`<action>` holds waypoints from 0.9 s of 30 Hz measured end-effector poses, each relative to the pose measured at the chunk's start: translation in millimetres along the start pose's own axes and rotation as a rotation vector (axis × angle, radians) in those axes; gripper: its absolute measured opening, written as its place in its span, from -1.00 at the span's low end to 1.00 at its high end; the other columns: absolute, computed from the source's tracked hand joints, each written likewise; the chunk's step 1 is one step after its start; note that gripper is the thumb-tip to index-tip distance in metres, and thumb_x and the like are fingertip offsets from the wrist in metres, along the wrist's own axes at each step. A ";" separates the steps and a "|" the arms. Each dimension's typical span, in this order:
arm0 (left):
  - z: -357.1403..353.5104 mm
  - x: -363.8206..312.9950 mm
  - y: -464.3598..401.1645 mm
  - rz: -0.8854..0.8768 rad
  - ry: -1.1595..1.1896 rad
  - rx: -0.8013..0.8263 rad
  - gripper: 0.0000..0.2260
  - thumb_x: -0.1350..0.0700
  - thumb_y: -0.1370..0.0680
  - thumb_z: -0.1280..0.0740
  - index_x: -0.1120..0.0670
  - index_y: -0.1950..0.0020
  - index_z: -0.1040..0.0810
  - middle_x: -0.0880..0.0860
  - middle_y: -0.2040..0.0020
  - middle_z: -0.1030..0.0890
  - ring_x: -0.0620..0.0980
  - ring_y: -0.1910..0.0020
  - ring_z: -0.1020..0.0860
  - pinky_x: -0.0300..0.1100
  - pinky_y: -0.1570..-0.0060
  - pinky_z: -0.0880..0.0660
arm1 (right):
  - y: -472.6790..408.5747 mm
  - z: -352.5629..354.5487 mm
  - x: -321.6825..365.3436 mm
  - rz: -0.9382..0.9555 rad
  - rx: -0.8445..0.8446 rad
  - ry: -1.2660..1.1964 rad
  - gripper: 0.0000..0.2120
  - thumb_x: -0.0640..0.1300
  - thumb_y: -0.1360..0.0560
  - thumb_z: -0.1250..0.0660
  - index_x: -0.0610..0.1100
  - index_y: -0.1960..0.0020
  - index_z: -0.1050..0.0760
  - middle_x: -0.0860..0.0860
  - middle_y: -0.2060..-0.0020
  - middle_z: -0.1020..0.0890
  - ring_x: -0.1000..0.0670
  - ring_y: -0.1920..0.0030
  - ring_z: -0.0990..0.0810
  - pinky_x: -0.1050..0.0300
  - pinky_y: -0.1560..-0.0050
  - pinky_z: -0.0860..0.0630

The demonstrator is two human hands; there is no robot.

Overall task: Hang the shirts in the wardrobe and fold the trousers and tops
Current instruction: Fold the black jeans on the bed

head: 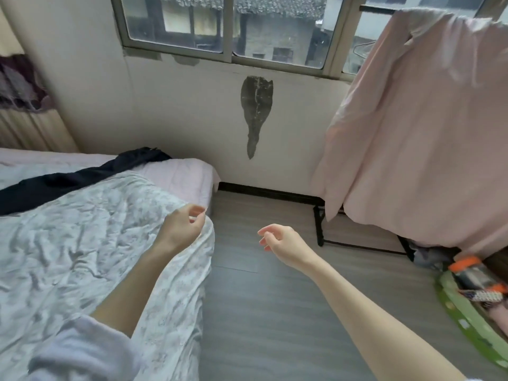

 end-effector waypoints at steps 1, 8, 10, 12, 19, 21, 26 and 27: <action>4.6 8.9 -12.4 0.027 -0.001 -0.018 -0.79 0.14 -0.56 -0.24 0.11 -0.16 -0.56 0.03 -0.10 -0.61 -0.09 0.03 -0.51 -0.26 0.01 -0.35 | -11.5 -3.0 1.5 0.009 0.020 0.008 -0.74 -0.16 -0.56 -0.07 -0.03 -0.11 -0.51 0.06 0.09 -0.62 -0.01 0.02 -0.61 0.23 0.20 -0.47; 46.7 69.6 -164.0 0.126 0.053 -0.118 -0.76 0.12 -0.58 -0.20 0.10 -0.20 -0.53 0.04 -0.13 -0.59 -0.10 0.03 -0.48 -0.22 -0.02 -0.40 | -197.9 -19.4 50.6 0.077 0.080 0.142 -0.72 -0.18 -0.57 -0.06 -0.06 -0.14 -0.51 0.03 0.08 -0.63 0.07 0.08 -0.59 0.38 0.27 -0.43; 70.9 88.4 -197.4 0.169 0.035 -0.146 -0.76 0.11 -0.58 -0.20 0.09 -0.21 -0.52 0.02 -0.13 -0.58 -0.09 0.00 -0.49 -0.20 -0.02 -0.42 | -245.5 -31.0 78.0 0.113 0.113 0.164 -0.72 -0.17 -0.57 -0.07 -0.08 -0.17 -0.50 0.02 0.05 -0.62 0.04 0.03 -0.58 0.27 0.13 -0.46; 100.2 116.2 -232.7 0.225 0.006 -0.194 -0.76 0.11 -0.58 -0.20 0.09 -0.21 -0.52 0.01 -0.14 -0.58 -0.07 -0.02 -0.50 -0.21 -0.01 -0.41 | -298.8 -50.4 107.4 0.164 0.160 0.168 -0.71 -0.17 -0.57 -0.09 -0.10 -0.19 -0.50 0.02 0.04 -0.62 0.03 -0.01 -0.59 0.23 0.01 -0.46; 149.8 213.1 -335.2 0.380 -0.046 -0.269 -0.77 0.10 -0.57 -0.19 0.07 -0.20 -0.51 0.03 -0.16 -0.56 0.00 -0.10 -0.51 -0.13 -0.08 -0.43 | -459.7 -119.4 153.8 0.238 0.232 0.175 -0.70 -0.23 -0.56 -0.09 -0.14 -0.24 -0.45 -0.07 -0.06 -0.60 -0.05 -0.02 -0.58 0.13 -0.02 -0.48; 149.5 244.3 -374.7 0.422 -0.067 -0.254 -0.76 0.12 -0.57 -0.19 0.09 -0.22 -0.49 0.06 -0.20 -0.53 0.04 -0.15 -0.50 -0.10 -0.12 -0.43 | -515.6 -139.6 155.9 0.236 0.234 0.196 -0.69 -0.22 -0.57 -0.08 -0.12 -0.26 -0.43 -0.08 -0.08 -0.59 -0.06 -0.01 -0.57 0.12 0.04 -0.48; 154.2 329.5 -508.3 0.556 -0.102 -0.254 -0.66 0.05 -0.57 -0.21 0.08 -0.33 -0.40 0.11 -0.31 -0.41 0.09 -0.23 -0.43 -0.09 -0.17 -0.39 | -685.0 -198.9 168.5 0.223 0.275 0.245 -0.66 -0.20 -0.58 -0.06 -0.12 -0.31 -0.40 -0.08 -0.18 -0.55 -0.02 -0.11 -0.51 0.18 0.06 -0.42; 154.8 354.8 -546.6 0.598 -0.101 -0.251 -0.64 0.02 -0.57 -0.21 0.07 -0.34 -0.38 0.10 -0.33 -0.39 0.09 -0.26 -0.41 -0.04 -0.21 -0.38 | -730.9 -218.1 171.6 0.207 0.289 0.259 -0.66 -0.20 -0.57 -0.05 -0.13 -0.31 -0.40 -0.09 -0.19 -0.54 -0.04 -0.14 -0.50 0.16 0.01 -0.43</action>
Point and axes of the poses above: each hand's wrist, its own y-axis away from the middle knuckle, its own z-axis out of the back of the hand, x = y × z, the point moved 5 cm from there along -y, towards the middle knuckle
